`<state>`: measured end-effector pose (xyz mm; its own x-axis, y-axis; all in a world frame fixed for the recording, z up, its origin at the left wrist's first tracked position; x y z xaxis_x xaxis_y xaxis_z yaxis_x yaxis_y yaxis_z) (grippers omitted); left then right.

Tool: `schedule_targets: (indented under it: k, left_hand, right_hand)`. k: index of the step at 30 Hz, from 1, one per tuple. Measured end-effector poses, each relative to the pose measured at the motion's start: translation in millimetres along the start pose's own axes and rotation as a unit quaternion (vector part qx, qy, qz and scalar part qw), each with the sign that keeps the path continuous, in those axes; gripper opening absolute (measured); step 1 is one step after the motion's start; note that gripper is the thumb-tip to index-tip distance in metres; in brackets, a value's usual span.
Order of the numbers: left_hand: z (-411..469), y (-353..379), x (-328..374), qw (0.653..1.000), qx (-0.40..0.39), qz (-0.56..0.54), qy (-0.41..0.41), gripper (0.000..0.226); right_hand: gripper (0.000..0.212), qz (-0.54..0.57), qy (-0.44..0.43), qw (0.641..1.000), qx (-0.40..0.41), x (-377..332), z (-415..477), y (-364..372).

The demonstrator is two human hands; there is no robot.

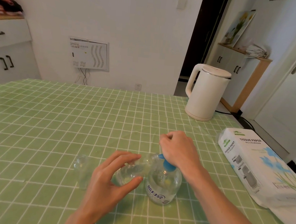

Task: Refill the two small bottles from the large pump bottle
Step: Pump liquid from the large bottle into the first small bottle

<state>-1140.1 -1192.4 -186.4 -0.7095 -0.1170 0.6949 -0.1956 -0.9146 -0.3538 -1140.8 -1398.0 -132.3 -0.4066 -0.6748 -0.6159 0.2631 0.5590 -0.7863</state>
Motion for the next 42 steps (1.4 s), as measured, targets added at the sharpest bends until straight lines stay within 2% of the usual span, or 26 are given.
schedule_targets:
  k: [8,16,21,25,30,34,42]
  left_hand:
    - [0.0,-0.3,-0.8,1.000,0.002,-0.002,-0.001,0.046]
    - [0.2,-0.2,-1.2,1.000,0.002,-0.001,-0.004,0.046]
    - [0.2,-1.1,-0.4,1.000,0.006,-0.005,-0.004,0.046]
    - [-0.2,-0.5,0.4,1.000,0.007,-0.006,-0.001,0.045]
    - [0.9,-0.4,1.3,1.000,0.008,-0.004,0.004,0.045]
    - [0.8,-1.6,1.3,1.000,0.005,-0.002,0.004,0.046]
    - [0.7,-0.9,0.6,1.000,0.004,0.002,0.006,0.046]
  right_hand:
    - [0.044,0.014,-0.015,1.000,0.008,-4.6,-0.1,-4.2]
    - [0.030,0.016,0.003,1.000,-0.024,1.1,0.8,1.9]
    - [0.042,0.012,-0.004,1.000,-0.010,-3.2,0.7,-3.4]
    - [0.041,0.000,-0.020,1.000,0.007,-7.9,0.5,-6.6]
    - [0.034,0.040,0.011,0.999,-0.011,0.7,1.5,0.1]
    - [0.035,0.038,0.019,0.999,-0.027,4.3,3.6,4.4]
    - [0.041,0.006,-0.011,1.000,0.008,-5.2,2.0,-7.1]
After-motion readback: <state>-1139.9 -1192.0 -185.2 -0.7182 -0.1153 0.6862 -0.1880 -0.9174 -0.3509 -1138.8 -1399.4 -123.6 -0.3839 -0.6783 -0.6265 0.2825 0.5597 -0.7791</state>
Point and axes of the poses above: each hand's wrist, its own z-axis towards the middle knuckle, its own y-axis out of the palm, x = y × z, the point moved 6 cm from there along z, towards the middle knuckle, and after that the axes turned 2 degrees about -x, right-handed, at the moved point
